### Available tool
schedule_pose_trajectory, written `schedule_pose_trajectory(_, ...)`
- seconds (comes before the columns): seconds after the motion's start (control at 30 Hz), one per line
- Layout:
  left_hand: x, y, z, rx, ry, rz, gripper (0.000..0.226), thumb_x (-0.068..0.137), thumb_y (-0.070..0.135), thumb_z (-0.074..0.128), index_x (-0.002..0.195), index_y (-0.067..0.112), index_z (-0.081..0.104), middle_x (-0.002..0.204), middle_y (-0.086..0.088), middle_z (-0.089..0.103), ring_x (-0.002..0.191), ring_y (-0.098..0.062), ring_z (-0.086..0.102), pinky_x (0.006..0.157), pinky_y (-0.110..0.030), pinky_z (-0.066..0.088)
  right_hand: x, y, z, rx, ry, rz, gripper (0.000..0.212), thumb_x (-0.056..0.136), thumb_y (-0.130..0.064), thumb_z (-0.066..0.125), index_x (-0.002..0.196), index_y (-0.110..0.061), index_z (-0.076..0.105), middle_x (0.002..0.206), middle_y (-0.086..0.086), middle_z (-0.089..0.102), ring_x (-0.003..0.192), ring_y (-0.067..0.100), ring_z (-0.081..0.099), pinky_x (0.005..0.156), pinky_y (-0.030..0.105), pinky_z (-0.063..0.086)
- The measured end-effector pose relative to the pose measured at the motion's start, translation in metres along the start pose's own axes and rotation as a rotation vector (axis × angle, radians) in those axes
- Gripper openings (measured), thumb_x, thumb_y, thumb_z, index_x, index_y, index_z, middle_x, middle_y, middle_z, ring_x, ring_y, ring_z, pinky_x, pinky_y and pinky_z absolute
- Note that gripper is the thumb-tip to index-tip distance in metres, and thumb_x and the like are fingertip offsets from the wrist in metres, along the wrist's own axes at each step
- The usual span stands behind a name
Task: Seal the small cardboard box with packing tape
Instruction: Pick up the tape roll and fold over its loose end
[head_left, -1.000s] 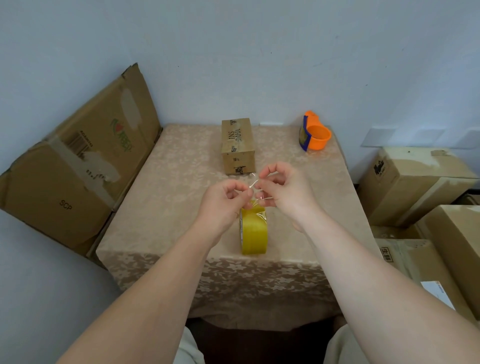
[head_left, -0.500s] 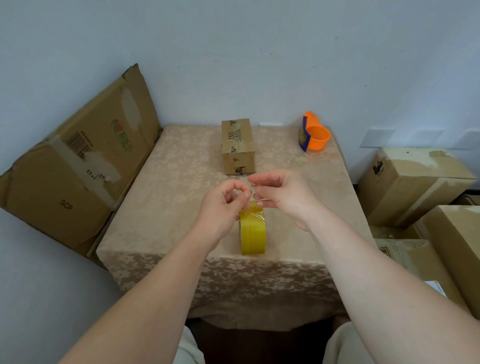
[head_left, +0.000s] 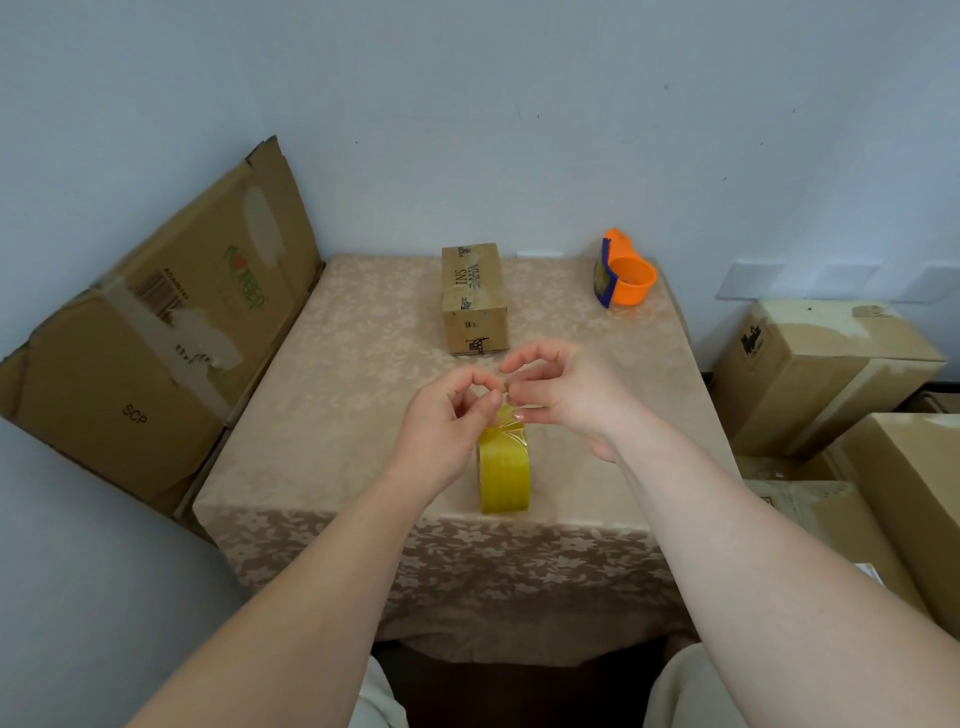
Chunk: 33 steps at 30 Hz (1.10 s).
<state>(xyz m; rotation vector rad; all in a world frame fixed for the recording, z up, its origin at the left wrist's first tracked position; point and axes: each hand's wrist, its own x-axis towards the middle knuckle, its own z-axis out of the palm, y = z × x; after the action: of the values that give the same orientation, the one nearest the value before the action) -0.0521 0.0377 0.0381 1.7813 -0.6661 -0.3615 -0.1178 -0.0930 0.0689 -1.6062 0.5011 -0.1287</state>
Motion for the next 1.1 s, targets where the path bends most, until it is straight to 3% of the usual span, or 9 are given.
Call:
schedule_pose_trajectory(0.17, 0.0, 0.0, 0.0, 0.011, 0.019, 0.001, 0.021, 0.088, 0.013, 0.06, 0.079, 0.031, 0.061, 0.061, -0.003, 0.051, 0.069, -0.023, 0.057, 0.065, -0.033, 0.044, 0.003, 0.004, 0.0, -0.012, 0.037, 0.001, 0.017, 0.083, 0.004, 0.065, 0.078, -0.013, 0.065, 0.077, 0.007, 0.059, 0.065, 0.014, 0.059, 0.061, 0.022, 0.055)
schedule_pose_trajectory(0.3, -0.002, -0.001, 0.001, -0.002, 0.001, -0.023, 0.014, 0.084, 0.011, 0.064, 0.088, 0.023, 0.061, 0.066, -0.006, 0.052, 0.065, -0.016, 0.051, 0.064, -0.029, 0.043, 0.003, 0.001, 0.002, -0.081, 0.057, -0.031, 0.017, 0.085, -0.002, 0.065, 0.073, -0.014, 0.062, 0.074, 0.005, 0.057, 0.068, 0.015, 0.058, 0.069, 0.029, 0.058)
schedule_pose_trajectory(0.47, -0.003, -0.003, 0.009, 0.055, 0.055, -0.077, 0.037, 0.072, 0.013, 0.077, 0.09, 0.031, 0.05, 0.076, -0.008, 0.062, 0.066, -0.014, 0.052, 0.064, -0.028, 0.043, 0.003, -0.005, 0.006, -0.3, 0.106, -0.129, 0.022, 0.085, -0.01, 0.066, 0.068, -0.022, 0.061, 0.076, 0.001, 0.063, 0.074, 0.022, 0.066, 0.077, 0.045, 0.059)
schedule_pose_trajectory(0.6, -0.001, -0.005, 0.009, 0.108, 0.082, -0.169, 0.051, 0.066, 0.019, 0.081, 0.098, 0.028, 0.043, 0.095, -0.002, 0.059, 0.078, -0.017, 0.053, 0.073, -0.038, 0.05, 0.003, -0.003, 0.011, -0.344, 0.129, -0.149, 0.024, 0.083, -0.014, 0.065, 0.064, -0.027, 0.059, 0.07, -0.004, 0.062, 0.074, 0.022, 0.064, 0.081, 0.051, 0.056)
schedule_pose_trajectory(0.73, -0.003, -0.008, 0.011, 0.07, 0.038, -0.312, 0.052, 0.062, 0.027, 0.083, 0.1, 0.028, 0.047, 0.114, -0.007, 0.047, 0.094, -0.024, 0.057, 0.079, -0.043, 0.056, 0.004, -0.002, 0.011, -0.364, 0.154, -0.175, 0.026, 0.083, -0.014, 0.065, 0.062, -0.028, 0.058, 0.072, -0.003, 0.062, 0.074, 0.016, 0.057, 0.082, 0.043, 0.053)
schedule_pose_trajectory(0.87, -0.007, -0.011, 0.01, -0.096, -0.082, -0.469, 0.059, 0.073, 0.028, 0.076, 0.123, 0.024, 0.045, 0.117, -0.012, 0.054, 0.095, -0.026, 0.062, 0.075, -0.04, 0.059, 0.005, -0.003, 0.01, -0.391, 0.147, -0.2, 0.027, 0.085, -0.015, 0.065, 0.063, -0.029, 0.057, 0.069, -0.008, 0.059, 0.067, 0.009, 0.053, 0.071, 0.029, 0.046)
schedule_pose_trajectory(0.97, -0.009, -0.011, 0.01, -0.15, -0.134, -0.481, 0.071, 0.077, 0.025, 0.073, 0.138, 0.024, 0.036, 0.121, -0.01, 0.059, 0.1, -0.027, 0.064, 0.087, -0.047, 0.055, 0.006, 0.0, 0.011, -0.411, 0.149, -0.206, 0.026, 0.085, -0.016, 0.065, 0.064, -0.03, 0.057, 0.067, -0.011, 0.058, 0.065, 0.007, 0.052, 0.068, 0.024, 0.042)
schedule_pose_trajectory(1.1, -0.011, -0.009, 0.005, -0.282, -0.207, -0.448, 0.07, 0.083, 0.01, 0.067, 0.142, 0.025, 0.034, 0.122, -0.008, 0.063, 0.104, -0.022, 0.063, 0.094, -0.042, 0.049, 0.009, 0.004, 0.007, -0.373, 0.208, -0.22, 0.022, 0.086, -0.014, 0.063, 0.069, -0.026, 0.059, 0.064, -0.011, 0.055, 0.059, 0.004, 0.048, 0.059, 0.02, 0.038)
